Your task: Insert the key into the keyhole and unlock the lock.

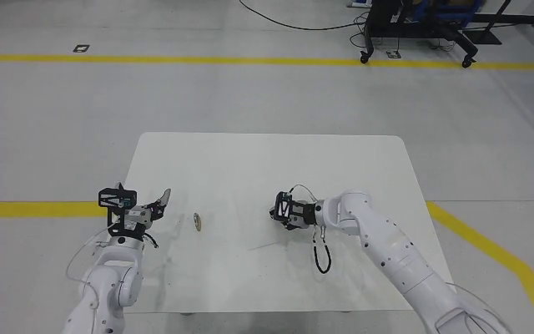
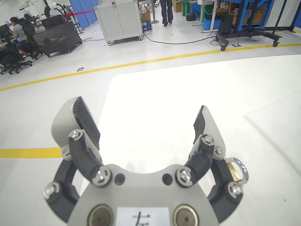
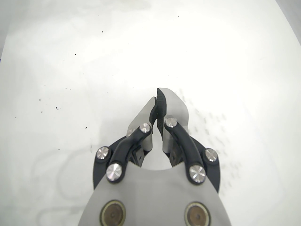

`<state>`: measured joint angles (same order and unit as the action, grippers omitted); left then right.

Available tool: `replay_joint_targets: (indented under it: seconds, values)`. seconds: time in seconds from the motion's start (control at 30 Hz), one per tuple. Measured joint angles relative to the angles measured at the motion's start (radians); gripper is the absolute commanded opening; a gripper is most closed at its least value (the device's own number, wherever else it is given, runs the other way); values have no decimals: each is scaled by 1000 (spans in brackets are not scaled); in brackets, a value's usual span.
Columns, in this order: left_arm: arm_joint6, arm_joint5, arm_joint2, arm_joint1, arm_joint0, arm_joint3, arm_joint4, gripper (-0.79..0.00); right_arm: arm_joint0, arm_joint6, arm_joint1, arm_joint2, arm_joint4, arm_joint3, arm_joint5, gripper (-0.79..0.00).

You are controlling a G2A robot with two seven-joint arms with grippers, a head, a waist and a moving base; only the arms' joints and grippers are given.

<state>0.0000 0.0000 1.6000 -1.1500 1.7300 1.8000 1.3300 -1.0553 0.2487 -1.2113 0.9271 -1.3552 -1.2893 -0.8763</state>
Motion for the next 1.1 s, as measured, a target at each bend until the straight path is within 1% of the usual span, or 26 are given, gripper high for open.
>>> replay_joint_targets:
  seconds: [0.23, 0.57, 0.67, 0.73, 0.83, 0.93, 1.1]
  values:
    - [0, 0, 0, 0, 0, 0, 0, 0, -31, -76, 18, 32, -64, -41, 0, -785]
    - [0, 0, 0, 0, 0, 0, 0, 0, -36, -83, 18, 34, -59, -43, 9, -785]
    - [0, -1, -1, 0, 0, 1, 0, 0, -52, -161, 22, 50, -20, -45, -7, -785]
    - [-10, -38, -17, 0, -7, 23, -6, 0, -54, -235, 27, 68, 10, -35, -54, -785]
    - [-56, -100, -36, 1, -27, 72, 8, 0, -46, -305, 33, 88, 53, -13, -129, -785]
    - [-86, -128, -46, 4, -33, 124, 78, 0, -46, -310, 37, 93, 82, -3, -136, -785]
    - [-84, -126, -46, 4, -32, 121, 71, 0, -46, -307, 37, 93, 81, -3, -134, -785]
